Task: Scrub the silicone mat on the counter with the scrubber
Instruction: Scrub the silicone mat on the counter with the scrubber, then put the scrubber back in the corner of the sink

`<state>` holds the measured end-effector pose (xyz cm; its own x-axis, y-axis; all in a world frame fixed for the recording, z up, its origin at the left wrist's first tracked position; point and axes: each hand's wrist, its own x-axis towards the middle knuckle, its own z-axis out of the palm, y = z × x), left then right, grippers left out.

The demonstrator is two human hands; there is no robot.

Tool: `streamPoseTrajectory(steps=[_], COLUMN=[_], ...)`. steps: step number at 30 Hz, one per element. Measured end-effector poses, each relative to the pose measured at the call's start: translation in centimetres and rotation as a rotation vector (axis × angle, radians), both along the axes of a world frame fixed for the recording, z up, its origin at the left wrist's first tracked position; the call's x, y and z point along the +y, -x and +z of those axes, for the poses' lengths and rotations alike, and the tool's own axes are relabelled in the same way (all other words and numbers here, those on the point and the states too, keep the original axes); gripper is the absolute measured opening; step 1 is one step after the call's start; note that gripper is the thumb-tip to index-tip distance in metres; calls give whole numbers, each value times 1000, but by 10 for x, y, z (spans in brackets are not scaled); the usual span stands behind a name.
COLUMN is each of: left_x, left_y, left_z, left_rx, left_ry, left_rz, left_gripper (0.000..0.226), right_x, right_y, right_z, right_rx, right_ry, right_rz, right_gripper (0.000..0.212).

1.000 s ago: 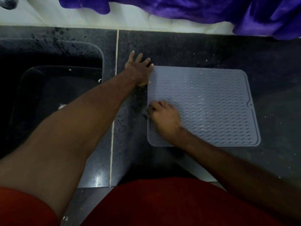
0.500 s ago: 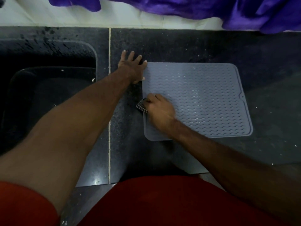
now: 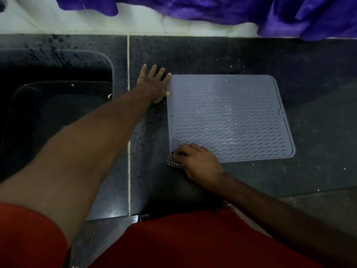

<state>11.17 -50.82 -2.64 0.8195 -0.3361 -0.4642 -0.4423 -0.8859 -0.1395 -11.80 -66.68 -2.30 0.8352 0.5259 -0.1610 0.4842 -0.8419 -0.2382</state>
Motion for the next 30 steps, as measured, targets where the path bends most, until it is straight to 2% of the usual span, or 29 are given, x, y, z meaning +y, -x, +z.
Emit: streamPoseTrajectory(steps=[4,8,14,20,25,30], left_x=[16,39,75,119,151,173], left_y=[13,28,82,136,171,201], left_z=[5,16,23,33,51,66], left_rx=[-62,-106,-112,-142,-199,-256], left_ry=[96,185,263,269,223,209], left_rz=[38,122,308,510,658,777], left_gripper=[71,74,78,79,79,78], right_x=[-12,-14,4,32,64,106], right_y=[-19,-53,-105,-145,-169,-181], right_z=[20,39,44,49,69,86], right_rx=[68,6,-116,-14,-33,-179], right_ry=[-31,-9,-84,-164,-224,-141], right_rz=[-18,31,97,215,324,467], right_gripper=[49,58,48,44,35,33])
